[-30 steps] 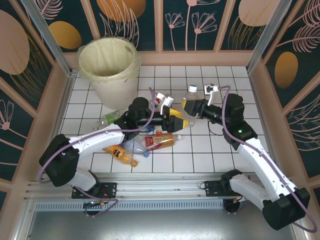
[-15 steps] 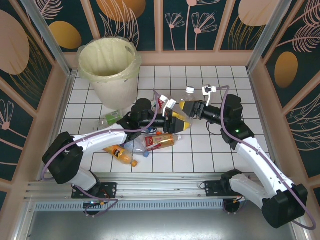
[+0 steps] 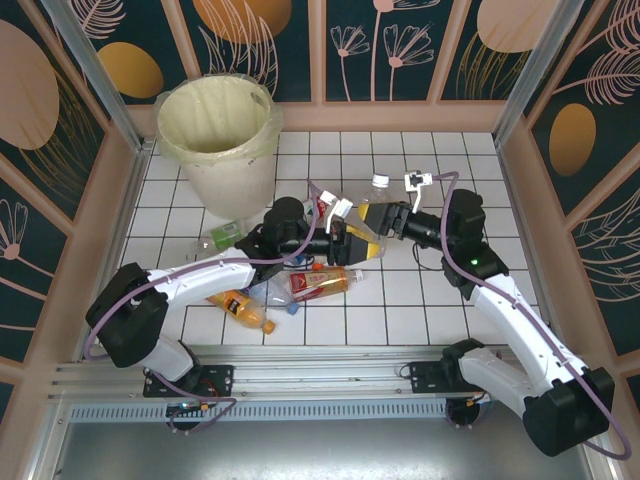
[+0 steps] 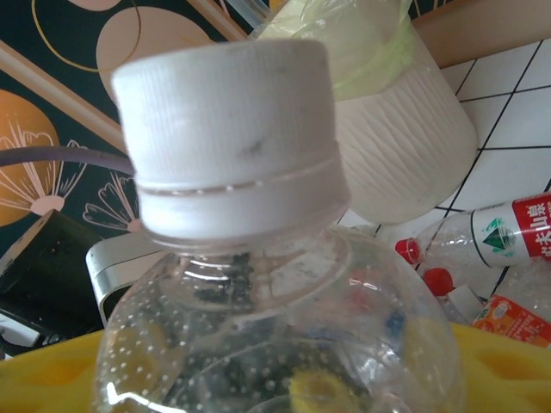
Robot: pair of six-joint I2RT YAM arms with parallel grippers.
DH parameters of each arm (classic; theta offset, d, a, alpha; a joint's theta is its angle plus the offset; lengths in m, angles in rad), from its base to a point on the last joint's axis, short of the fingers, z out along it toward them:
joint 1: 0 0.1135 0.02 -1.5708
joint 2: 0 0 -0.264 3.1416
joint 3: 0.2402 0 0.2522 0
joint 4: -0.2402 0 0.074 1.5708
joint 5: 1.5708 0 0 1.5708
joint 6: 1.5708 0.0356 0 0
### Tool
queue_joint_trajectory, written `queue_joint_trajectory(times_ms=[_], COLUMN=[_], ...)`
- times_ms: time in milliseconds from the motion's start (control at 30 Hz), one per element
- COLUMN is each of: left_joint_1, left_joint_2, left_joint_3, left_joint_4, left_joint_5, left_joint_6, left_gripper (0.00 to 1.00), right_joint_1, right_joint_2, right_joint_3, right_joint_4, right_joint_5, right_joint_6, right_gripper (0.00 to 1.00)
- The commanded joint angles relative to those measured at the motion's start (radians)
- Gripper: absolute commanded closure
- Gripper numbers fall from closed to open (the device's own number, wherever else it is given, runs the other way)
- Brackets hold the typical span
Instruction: Put the plastic bottles in the bin
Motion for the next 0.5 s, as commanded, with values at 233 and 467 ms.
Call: queue_joint_trajectory(times_ms=[233, 467], left_joint_1=[0.006, 0.080], left_joint_2=[-0.025, -0.042], left_joint_3=[0.099, 0.204], left_joint_4=[-0.131, -0.336], left_joint_5=[-0.116, -0.179], left_joint_6=[0.040, 0.099], left_gripper=[0.42, 0.43], right_joint_1=[-0.066, -0.076], right_joint_2=[-0.117, -0.215], right_joint_3=[0.020, 0.054], right_joint_4=[-0.111, -0.253], right_joint_5=[-0.007, -0.010], right_joint_6=[-0.107, -0.216], right_gripper=[0.04, 0.03])
